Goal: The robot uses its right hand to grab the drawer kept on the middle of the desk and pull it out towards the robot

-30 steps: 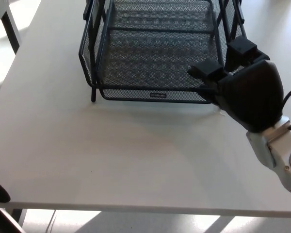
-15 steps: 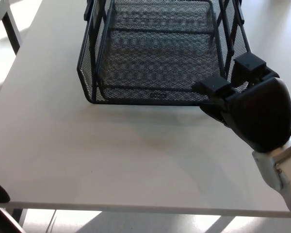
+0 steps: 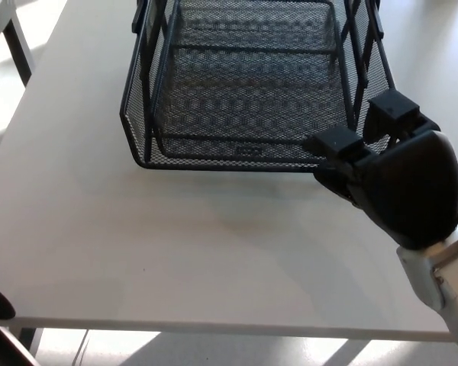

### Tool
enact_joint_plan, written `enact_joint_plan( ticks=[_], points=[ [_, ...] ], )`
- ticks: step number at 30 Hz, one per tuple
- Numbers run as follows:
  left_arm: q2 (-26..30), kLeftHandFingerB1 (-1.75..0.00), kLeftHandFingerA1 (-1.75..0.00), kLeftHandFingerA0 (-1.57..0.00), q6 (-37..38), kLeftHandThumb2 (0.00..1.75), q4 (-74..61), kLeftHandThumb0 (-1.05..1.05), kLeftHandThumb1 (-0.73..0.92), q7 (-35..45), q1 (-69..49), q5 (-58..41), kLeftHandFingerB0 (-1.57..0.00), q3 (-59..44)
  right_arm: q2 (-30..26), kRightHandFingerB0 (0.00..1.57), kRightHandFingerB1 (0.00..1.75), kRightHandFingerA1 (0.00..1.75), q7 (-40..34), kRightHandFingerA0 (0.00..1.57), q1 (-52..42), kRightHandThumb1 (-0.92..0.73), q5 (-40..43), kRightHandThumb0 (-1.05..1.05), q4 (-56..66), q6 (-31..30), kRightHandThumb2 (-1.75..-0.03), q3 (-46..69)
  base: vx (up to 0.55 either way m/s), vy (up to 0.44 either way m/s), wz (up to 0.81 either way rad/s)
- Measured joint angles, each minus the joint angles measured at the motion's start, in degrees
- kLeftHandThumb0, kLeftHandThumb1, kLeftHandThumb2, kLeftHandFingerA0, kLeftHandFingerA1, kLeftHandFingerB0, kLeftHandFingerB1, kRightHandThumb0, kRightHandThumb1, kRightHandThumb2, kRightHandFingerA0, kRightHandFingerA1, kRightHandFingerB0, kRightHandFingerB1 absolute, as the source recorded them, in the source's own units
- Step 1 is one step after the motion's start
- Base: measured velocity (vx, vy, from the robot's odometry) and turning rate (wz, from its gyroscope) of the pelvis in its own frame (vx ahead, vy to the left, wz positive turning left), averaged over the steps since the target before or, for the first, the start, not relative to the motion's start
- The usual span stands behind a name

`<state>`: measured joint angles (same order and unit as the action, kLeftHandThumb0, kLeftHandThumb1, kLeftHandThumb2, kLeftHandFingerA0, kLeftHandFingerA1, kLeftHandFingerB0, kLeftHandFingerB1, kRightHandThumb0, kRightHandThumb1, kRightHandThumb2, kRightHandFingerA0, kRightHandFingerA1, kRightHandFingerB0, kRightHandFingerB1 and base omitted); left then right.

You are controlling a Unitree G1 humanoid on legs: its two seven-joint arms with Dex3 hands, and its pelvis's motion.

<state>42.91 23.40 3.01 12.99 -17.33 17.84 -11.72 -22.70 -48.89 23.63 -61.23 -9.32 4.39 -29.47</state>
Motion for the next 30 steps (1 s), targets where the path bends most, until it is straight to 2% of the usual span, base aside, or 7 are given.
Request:
enact_joint_plan(
  ticks=[16, 17, 19, 20, 25, 26, 30],
  points=[
    [0.00, -0.62, -0.88, -0.80, 0.89, 0.56, 0.24, -0.28, 0.55, 0.24, -0.29, 0.00, -0.82, -0.02, -0.14, 0.84, 0.55, 1.48, 0.25, 0.89, -7.18, -0.62, -2.21, -0.36, 6.32, -0.13, -0.59, 1.27, 0.00, 0.000, 0.00],
    [0.00, -0.61, -0.87, -0.80, 0.89, 0.57, 0.24, -0.28, 0.55, 0.25, -0.31, 0.01, -0.81, -0.02, -0.15, 0.73, 0.50, 1.42, 0.35, 0.85, -7.24, -0.61, -2.22, -0.37, 6.40, -0.06, -0.62, 1.34, 0.00, 0.000, 0.00],
    [0.00, -0.62, -0.88, -0.80, 0.89, 0.56, 0.04, -0.27, 0.55, 0.30, -0.43, 0.00, -0.82, -0.08, -0.19, 0.39, 0.35, 0.80, 0.74, 0.63, -7.33, -0.63, -2.05, -0.51, 6.55, 0.23, -0.60, 1.51, 0.00, 0.000, 0.00],
    [0.00, -0.62, -0.89, -0.79, 0.89, 0.57, -0.30, -0.29, 0.55, 0.40, -0.65, 0.01, -0.81, -0.19, -0.18, 0.15, 0.44, 0.64, 1.23, 0.45, -7.60, -0.50, -1.67, -0.63, 6.87, 0.53, -0.87, 1.77, 0.00, 0.000, 0.00],
    [0.00, -0.62, -0.89, -0.79, 0.90, 0.57, -0.33, -0.28, 0.55, 0.41, -0.76, 0.00, -0.82, -0.20, -0.12, 0.01, 0.25, 0.35, 4.87, 0.07, -9.36, -0.61, -1.56, -0.69, 8.37, -0.21, -0.60, 1.87, 0.00, 0.000, 0.00],
    [0.00, -0.62, -0.89, -0.79, 0.89, 0.57, -0.33, -0.29, 0.56, 0.41, -0.82, 0.00, -0.81, -0.20, -0.08, 0.00, 0.04, 0.00, 5.55, 0.00, -9.67, -0.58, -1.56, -1.01, 8.64, -0.37, -0.89, 1.87, 0.00, 0.000, 0.00],
    [0.00, -0.62, -0.89, -0.79, 0.90, 0.57, -0.32, -0.29, 0.55, 0.41, -1.03, 0.00, -0.82, -0.21, 0.07, 0.00, 0.08, 0.07, 8.83, 0.00, -10.40, -0.55, -1.59, -0.97, 10.68, -1.44, -0.90, 2.13, 0.00, 0.000, 0.00]
  ],
)
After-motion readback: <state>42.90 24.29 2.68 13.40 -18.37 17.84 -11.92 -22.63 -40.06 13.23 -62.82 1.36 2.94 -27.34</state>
